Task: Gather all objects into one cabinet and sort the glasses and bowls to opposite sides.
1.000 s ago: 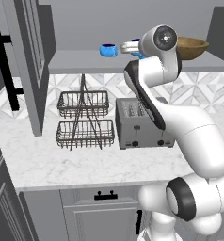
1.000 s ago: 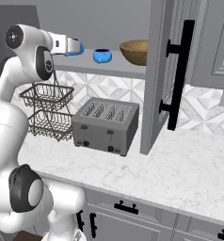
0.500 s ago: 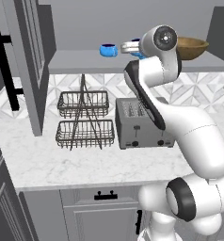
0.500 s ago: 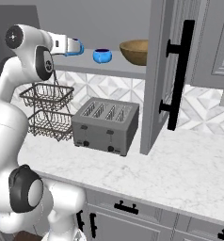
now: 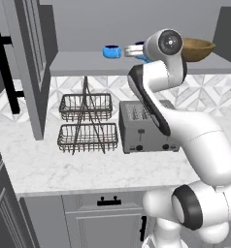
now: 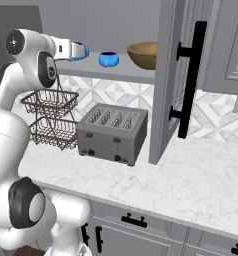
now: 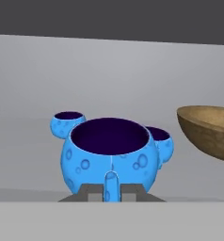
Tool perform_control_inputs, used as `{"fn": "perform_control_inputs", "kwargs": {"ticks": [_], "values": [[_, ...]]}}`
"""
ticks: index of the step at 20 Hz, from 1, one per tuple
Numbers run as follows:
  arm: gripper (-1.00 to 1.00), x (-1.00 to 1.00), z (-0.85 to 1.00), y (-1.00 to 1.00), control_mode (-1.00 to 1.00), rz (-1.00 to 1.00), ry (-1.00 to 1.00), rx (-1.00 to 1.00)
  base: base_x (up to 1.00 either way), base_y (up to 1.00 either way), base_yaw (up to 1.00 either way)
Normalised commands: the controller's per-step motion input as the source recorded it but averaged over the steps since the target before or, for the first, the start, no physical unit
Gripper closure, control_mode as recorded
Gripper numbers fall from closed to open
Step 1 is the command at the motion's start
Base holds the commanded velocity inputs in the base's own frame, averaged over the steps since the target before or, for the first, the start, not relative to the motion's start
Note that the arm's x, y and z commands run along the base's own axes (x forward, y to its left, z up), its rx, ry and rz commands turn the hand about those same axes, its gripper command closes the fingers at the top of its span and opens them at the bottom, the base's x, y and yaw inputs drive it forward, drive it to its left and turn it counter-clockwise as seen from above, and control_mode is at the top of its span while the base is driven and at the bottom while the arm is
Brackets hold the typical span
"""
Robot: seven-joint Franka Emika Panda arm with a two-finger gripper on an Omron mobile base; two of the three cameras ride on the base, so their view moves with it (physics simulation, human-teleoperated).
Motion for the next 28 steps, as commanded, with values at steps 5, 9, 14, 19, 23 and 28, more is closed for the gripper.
{"fn": "perform_control_inputs", "kwargs": {"ticks": [5, 9, 14, 19, 23, 28], "values": [[1.0, 0.0, -0.4, 0.09, -1.0, 0.01, -0.02, -0.04, 0.0, 0.0, 0.0], [1.0, 0.2, -0.09, 0.07, -1.0, 0.0, 0.0, 0.0, 0.0, 0.0, 0.0], [1.0, 0.46, 0.0, 0.01, -1.0, 0.01, 0.01, 0.0, 0.0, 0.0, 0.0], [1.0, 0.03, 0.0, 0.0, -1.0, 0.0, 0.0, 0.0, 0.0, 0.0, 0.0], [1.0, 0.17, -0.04, 0.0, -1.0, 0.0, 0.0, 0.0, 0.0, 0.0, 0.0], [1.0, 0.19, -0.07, 0.0, -1.0, 0.0, 0.0, 0.0, 0.0, 0.0, 0.0]]}}
